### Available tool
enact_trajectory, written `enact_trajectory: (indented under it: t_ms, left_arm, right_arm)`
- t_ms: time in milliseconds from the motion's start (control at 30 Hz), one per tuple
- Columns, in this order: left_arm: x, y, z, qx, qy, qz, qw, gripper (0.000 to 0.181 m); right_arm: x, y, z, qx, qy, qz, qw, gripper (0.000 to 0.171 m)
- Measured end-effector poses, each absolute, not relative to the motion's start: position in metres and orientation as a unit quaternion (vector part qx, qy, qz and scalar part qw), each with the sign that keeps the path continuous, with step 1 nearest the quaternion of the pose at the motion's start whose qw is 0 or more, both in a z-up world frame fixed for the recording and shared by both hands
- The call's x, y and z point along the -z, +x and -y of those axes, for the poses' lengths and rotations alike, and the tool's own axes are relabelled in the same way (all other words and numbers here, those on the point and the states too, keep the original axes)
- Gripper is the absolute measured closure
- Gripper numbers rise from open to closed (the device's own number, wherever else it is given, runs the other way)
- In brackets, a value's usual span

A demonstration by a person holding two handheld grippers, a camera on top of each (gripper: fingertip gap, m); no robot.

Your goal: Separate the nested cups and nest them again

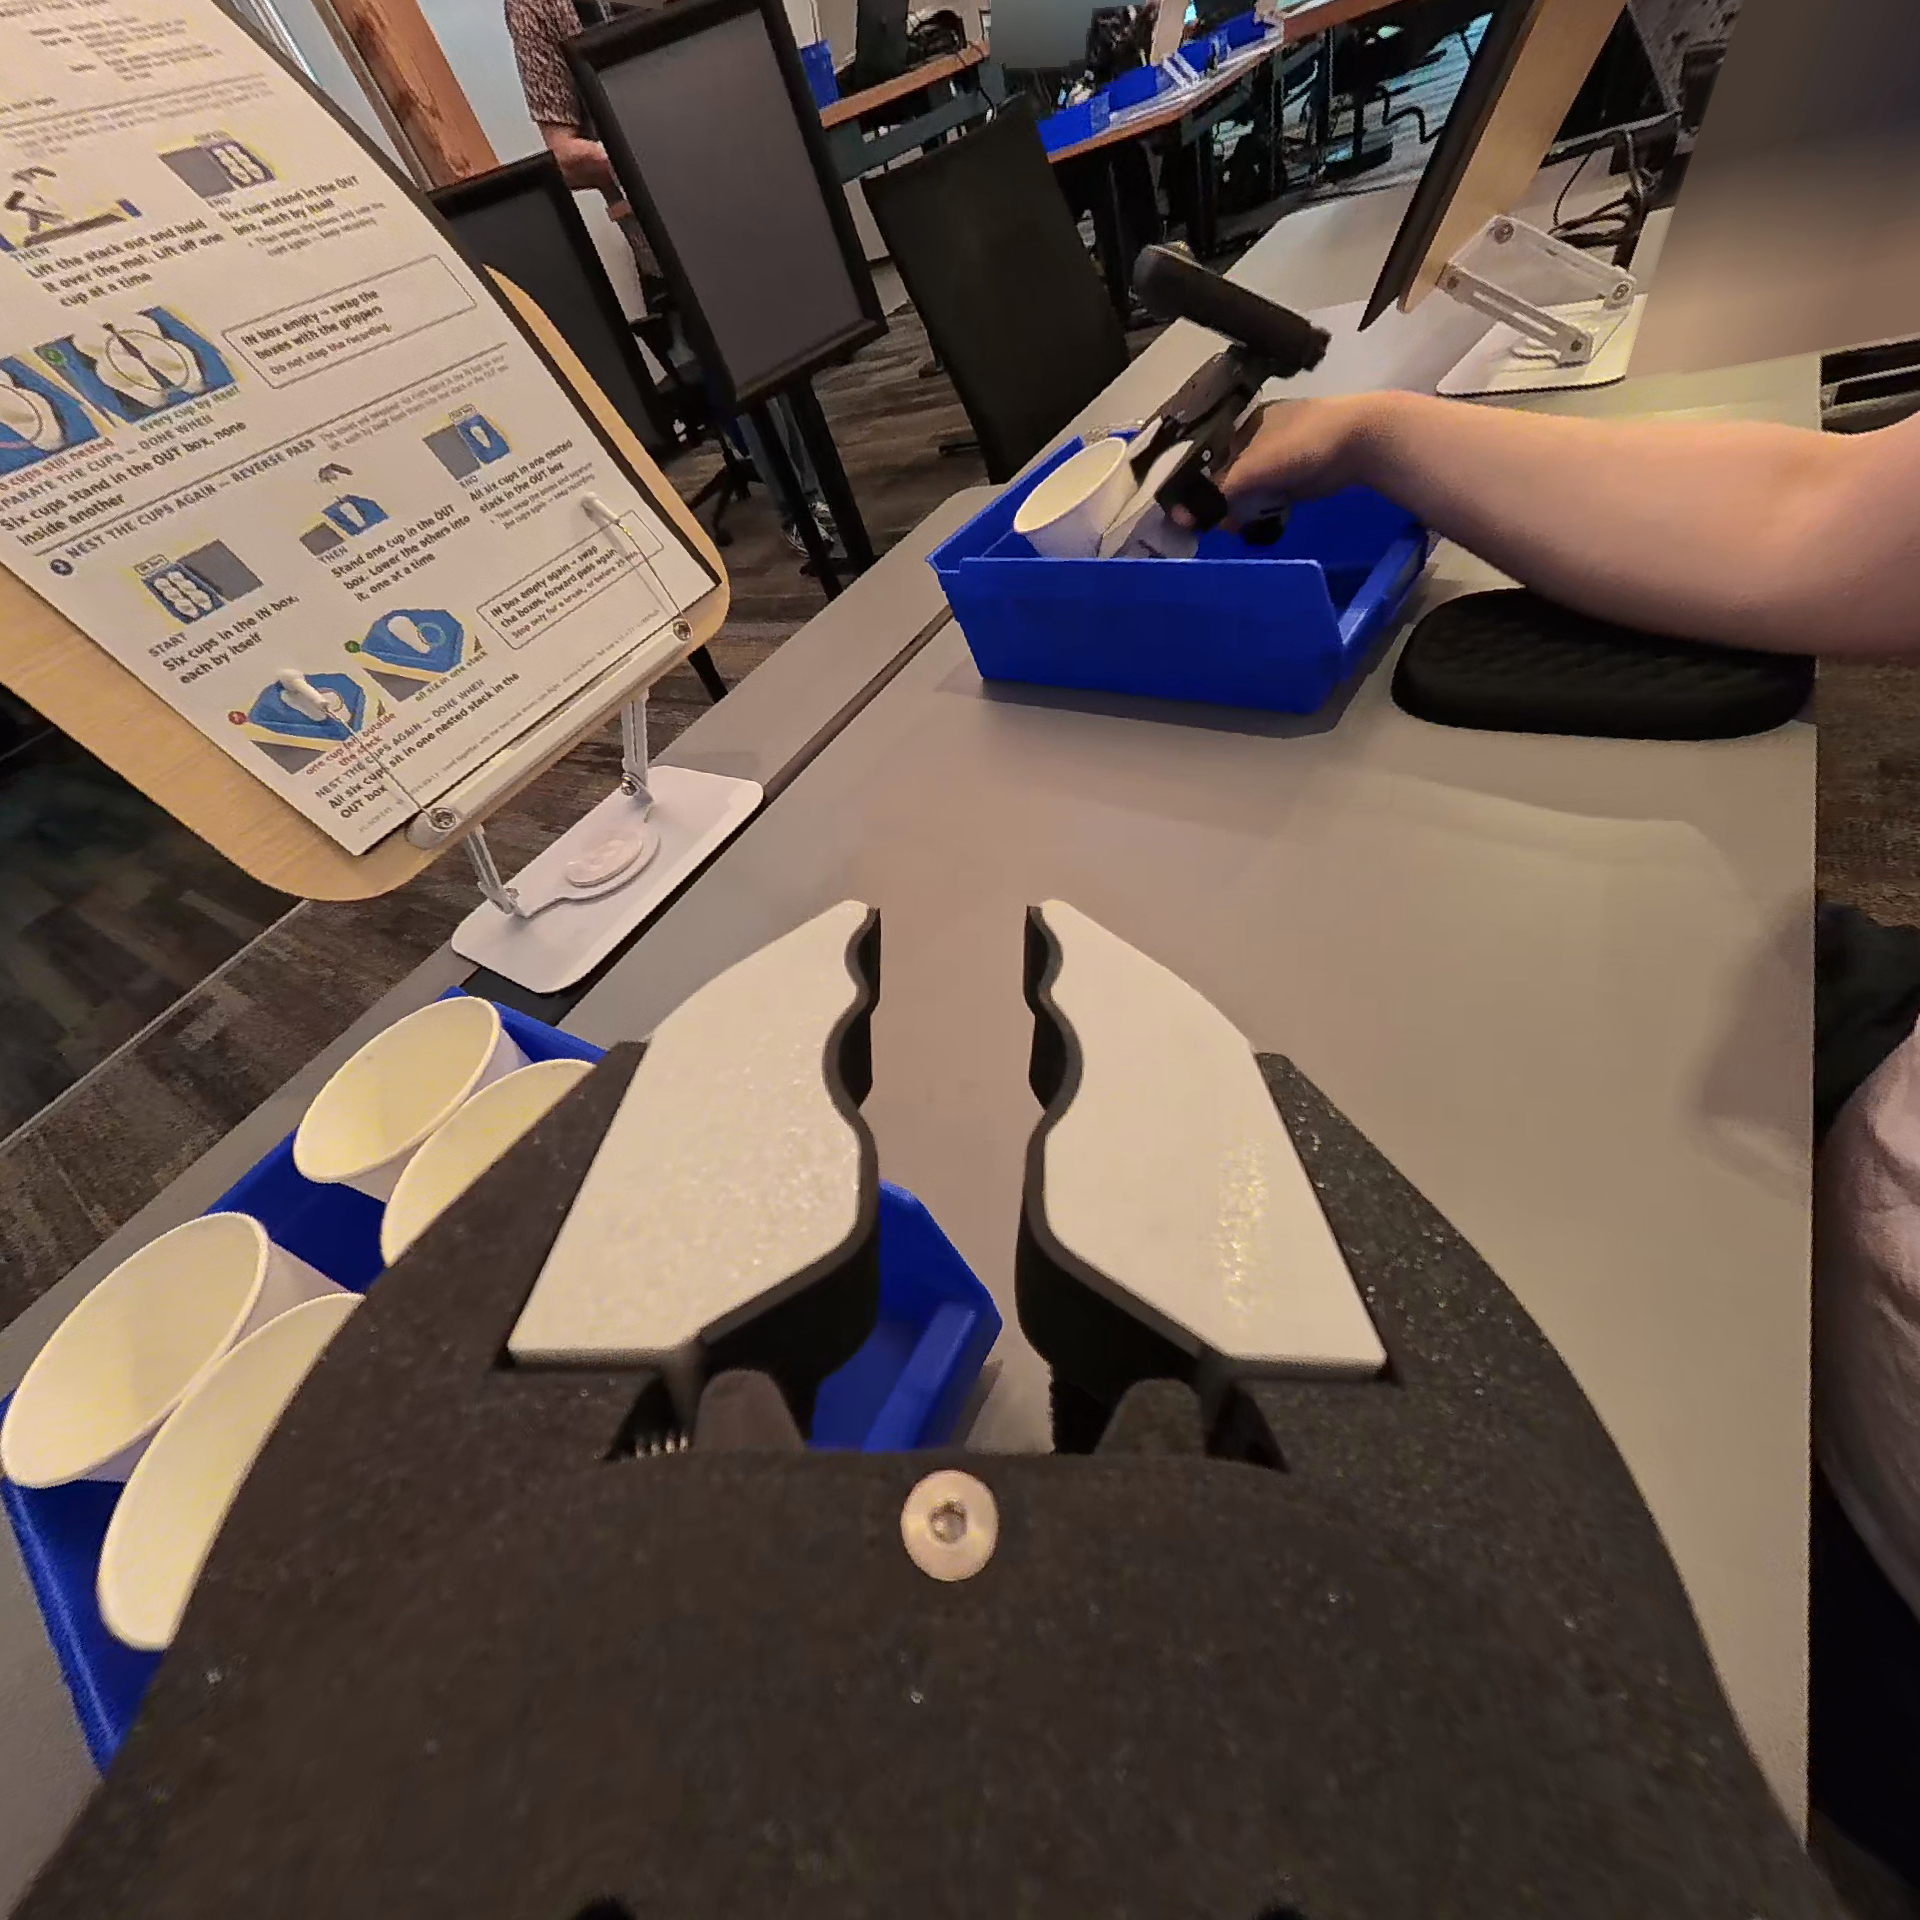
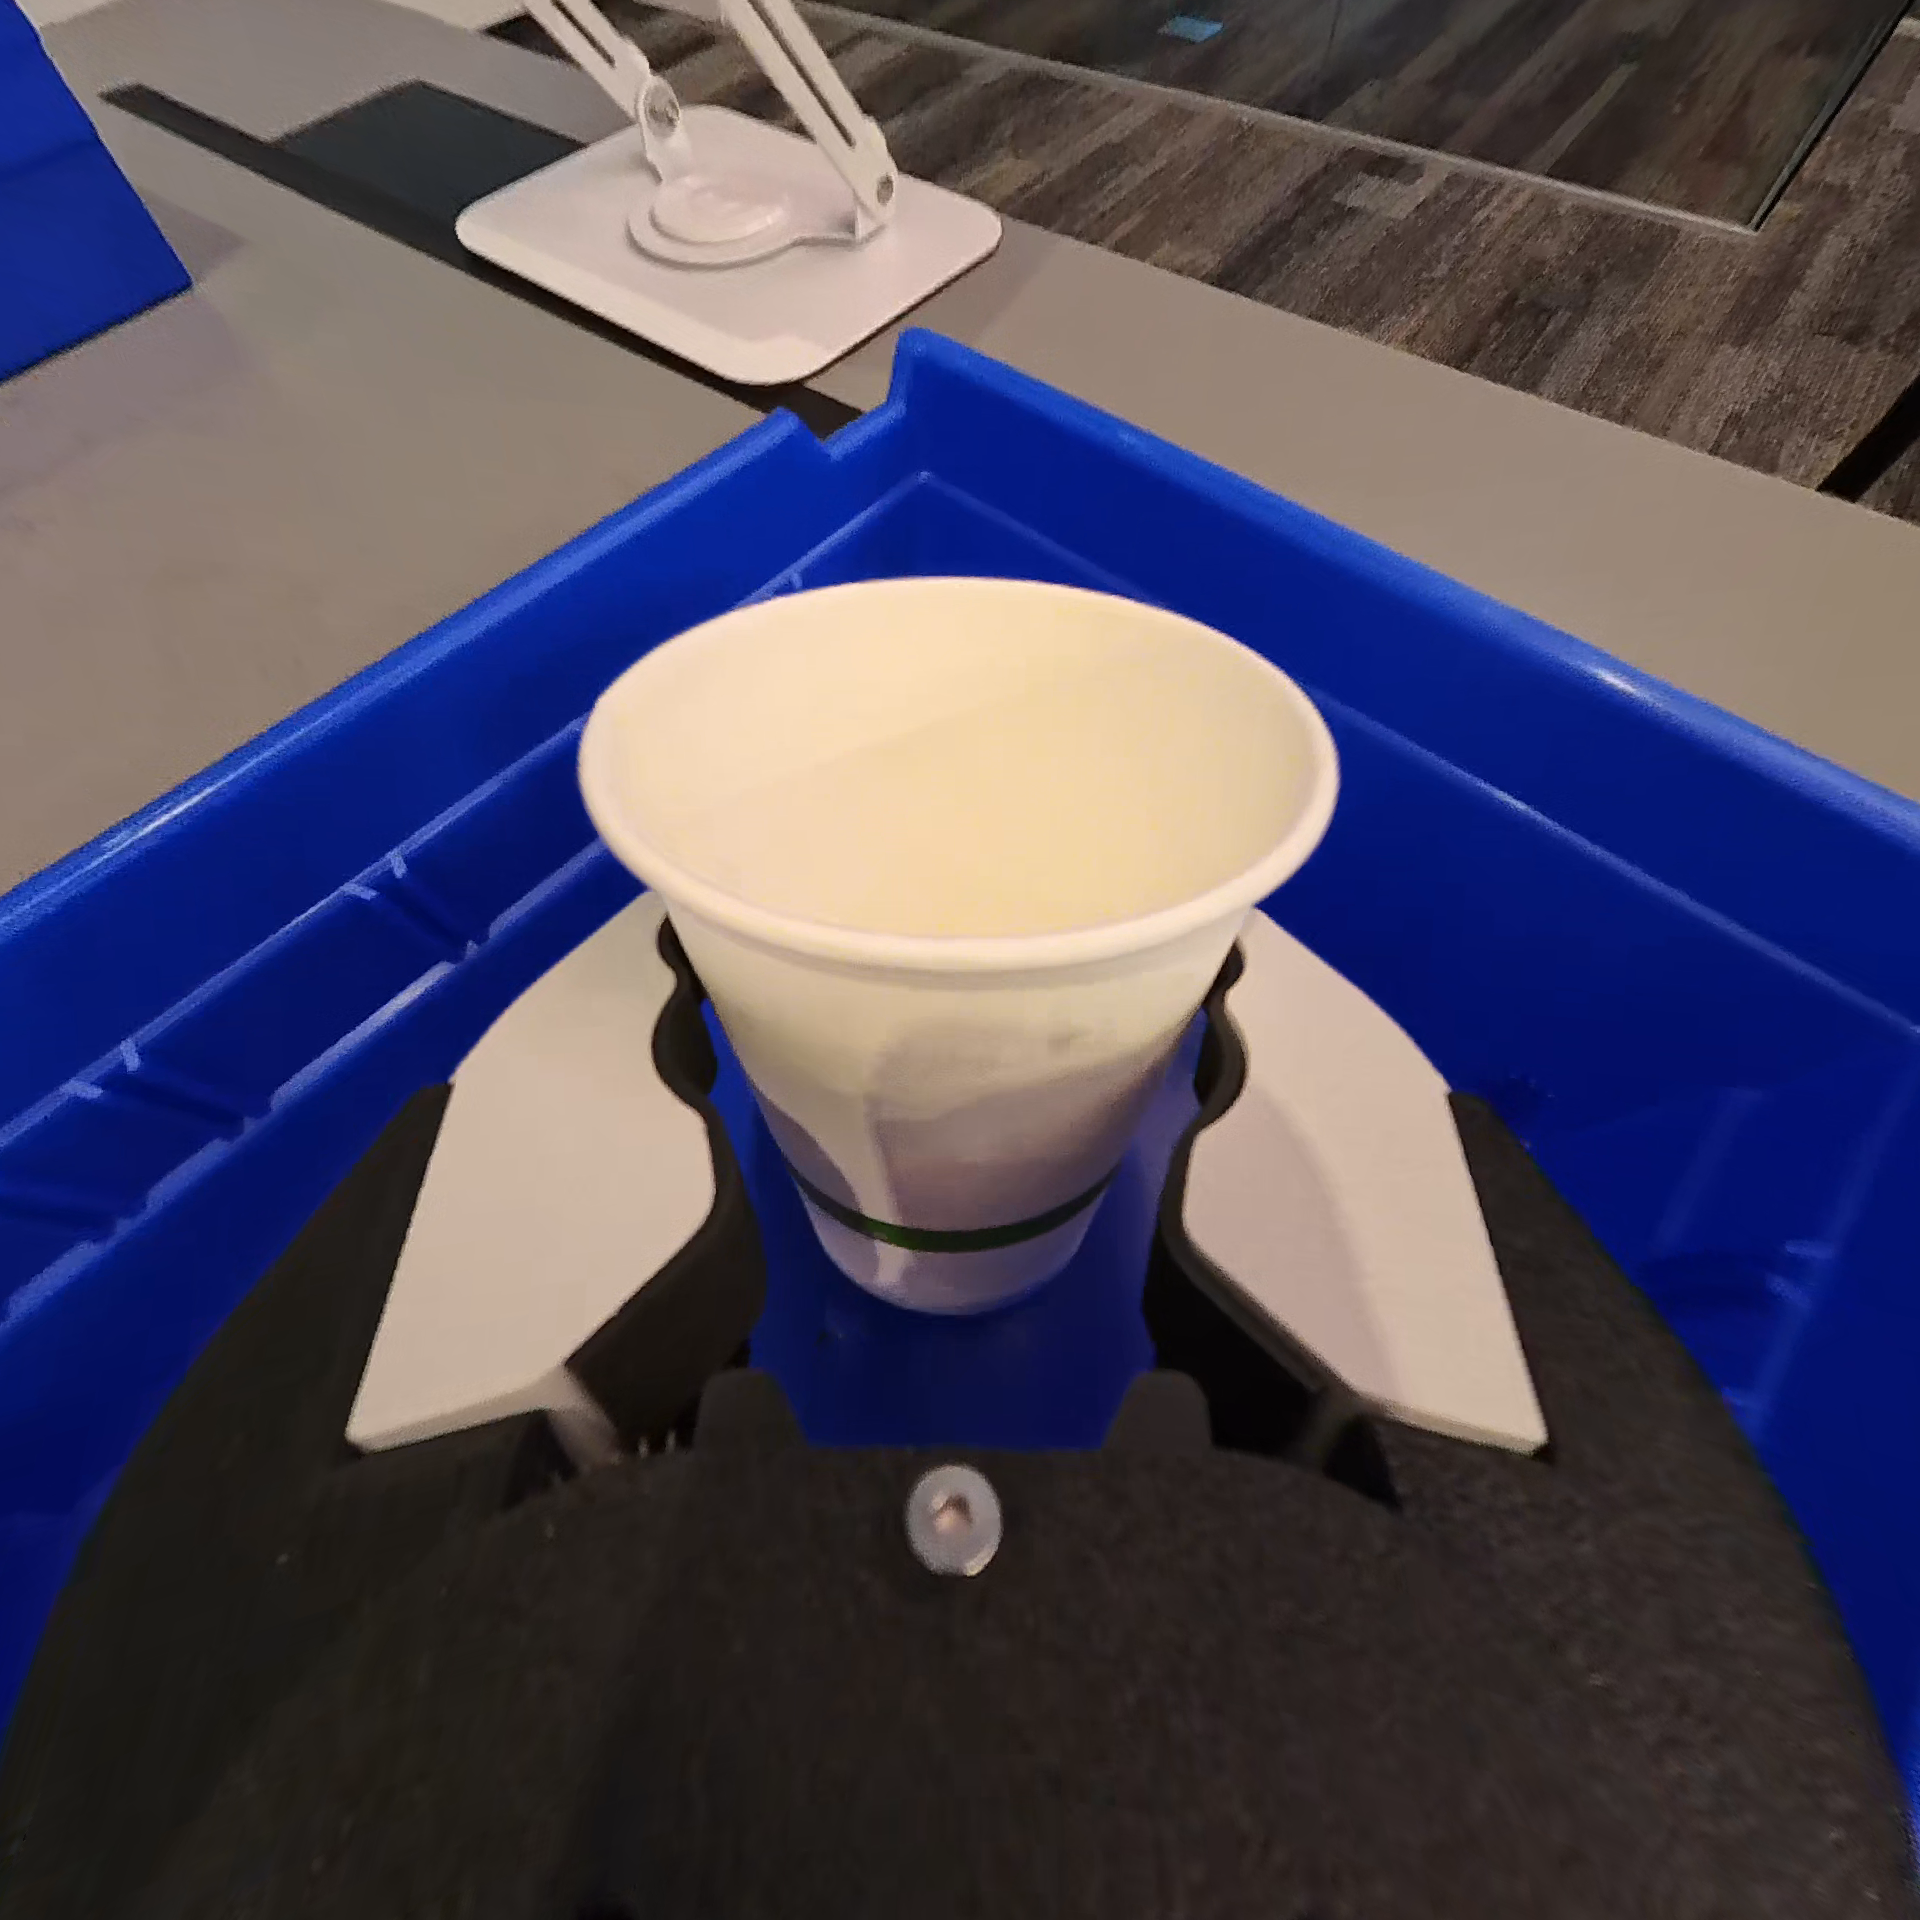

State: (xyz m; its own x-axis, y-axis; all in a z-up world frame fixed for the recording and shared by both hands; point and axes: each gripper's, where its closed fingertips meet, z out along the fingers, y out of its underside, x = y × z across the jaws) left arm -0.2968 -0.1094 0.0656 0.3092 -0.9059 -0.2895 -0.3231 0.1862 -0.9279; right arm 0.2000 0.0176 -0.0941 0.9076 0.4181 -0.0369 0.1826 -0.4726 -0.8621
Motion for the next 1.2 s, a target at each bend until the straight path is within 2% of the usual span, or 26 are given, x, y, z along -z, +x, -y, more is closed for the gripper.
enact_trajectory:
  t_ms: [167,333,667,833,1000,1067,1200]
  left_arm:
    - [-0.064,-0.294,0.111,0.263,-0.580,-0.531,0.559,0.155]
    - [-0.064,-0.295,0.111,0.259,-0.581,-0.533,0.558,0.155]
    - [-0.066,-0.309,0.101,0.220,-0.604,-0.520,0.562,0.151]
    - [-0.046,-0.347,0.060,0.067,-0.687,-0.498,0.525,0.150]
    - [0.004,-0.385,0.023,-0.079,-0.760,-0.512,0.393,0.150]
    - [0.021,-0.399,0.014,-0.097,-0.796,-0.491,0.341,0.153]
    - [0.037,-0.410,0.001,-0.121,-0.826,-0.451,0.316,0.162]
  right_arm:
    - [0.118,0.201,-0.009,-0.101,-0.903,0.157,0.387,0.076]
    - [0.118,0.204,-0.003,-0.091,-0.920,0.141,0.355,0.075]
    - [0.121,0.214,0.047,-0.043,-0.961,0.164,0.217,0.067]
    - [0.098,0.227,0.062,-0.020,-0.961,0.158,0.227,0.068]
    - [0.068,0.227,0.066,-0.003,-0.946,0.172,0.274,0.065]
    - [0.059,0.223,0.066,0.003,-0.940,0.183,0.289,0.065]
    - [0.049,0.220,0.066,0.018,-0.932,0.195,0.304,0.065]
